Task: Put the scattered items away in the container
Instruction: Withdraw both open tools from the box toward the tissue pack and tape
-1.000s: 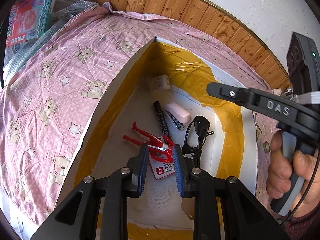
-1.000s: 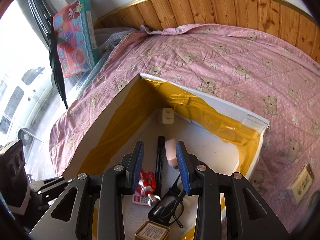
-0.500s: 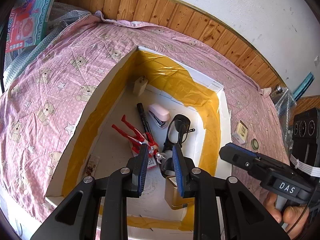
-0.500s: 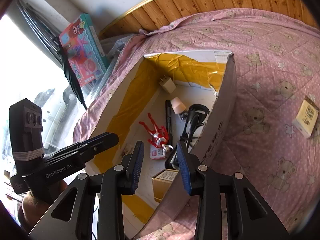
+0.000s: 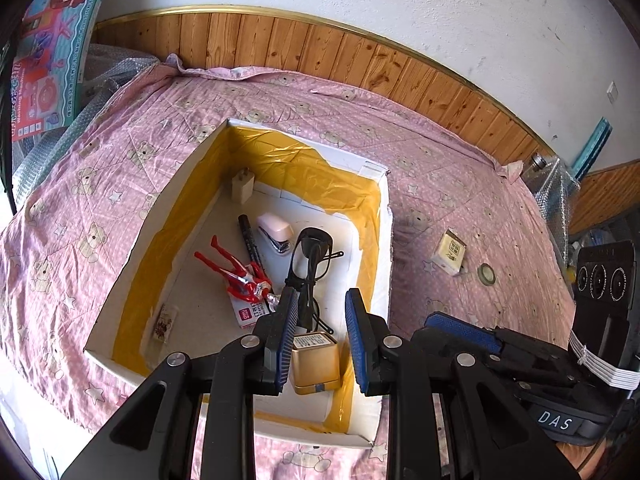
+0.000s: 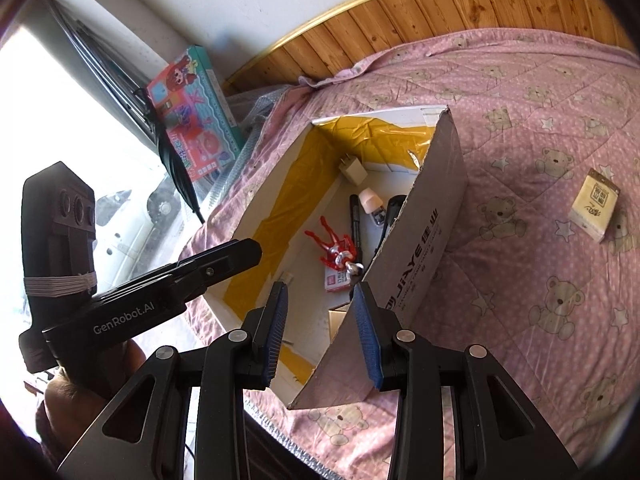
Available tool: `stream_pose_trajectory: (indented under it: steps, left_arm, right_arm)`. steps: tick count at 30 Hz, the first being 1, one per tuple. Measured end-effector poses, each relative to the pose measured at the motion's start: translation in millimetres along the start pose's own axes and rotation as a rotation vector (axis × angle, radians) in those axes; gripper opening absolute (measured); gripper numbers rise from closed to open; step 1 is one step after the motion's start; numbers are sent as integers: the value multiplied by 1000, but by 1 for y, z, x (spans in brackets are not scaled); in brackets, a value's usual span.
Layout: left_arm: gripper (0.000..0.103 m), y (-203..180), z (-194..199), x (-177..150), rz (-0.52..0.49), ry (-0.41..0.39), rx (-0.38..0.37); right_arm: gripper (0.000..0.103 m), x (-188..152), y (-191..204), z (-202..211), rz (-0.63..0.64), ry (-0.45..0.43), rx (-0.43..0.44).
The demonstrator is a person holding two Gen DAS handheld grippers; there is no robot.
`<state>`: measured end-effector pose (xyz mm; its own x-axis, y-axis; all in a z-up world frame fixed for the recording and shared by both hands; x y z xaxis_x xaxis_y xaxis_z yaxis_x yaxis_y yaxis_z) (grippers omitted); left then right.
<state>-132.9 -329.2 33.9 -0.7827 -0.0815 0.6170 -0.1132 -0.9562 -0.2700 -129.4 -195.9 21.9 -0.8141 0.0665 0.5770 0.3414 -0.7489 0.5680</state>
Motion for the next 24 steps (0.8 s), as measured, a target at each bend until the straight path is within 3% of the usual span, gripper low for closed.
stream_pose_trajectory:
  steps: [24]
  left_arm:
    - [27,-102,11,-18,-178,-1,-14]
  right_arm:
    - [38,-30,-48,83,-103,-114,10]
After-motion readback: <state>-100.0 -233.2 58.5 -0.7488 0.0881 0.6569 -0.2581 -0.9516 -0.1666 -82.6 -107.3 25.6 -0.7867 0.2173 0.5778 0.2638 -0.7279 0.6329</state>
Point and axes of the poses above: each gripper's, at about its wrist camera, not at the fingertips, and z roughly against the way its jaws point, y to its left, x to its top, the point moved 4 cm from there along -z, roughly the way its jaws point, and after that the axes turned 5 degrees about -y, right-handed, at the moved point
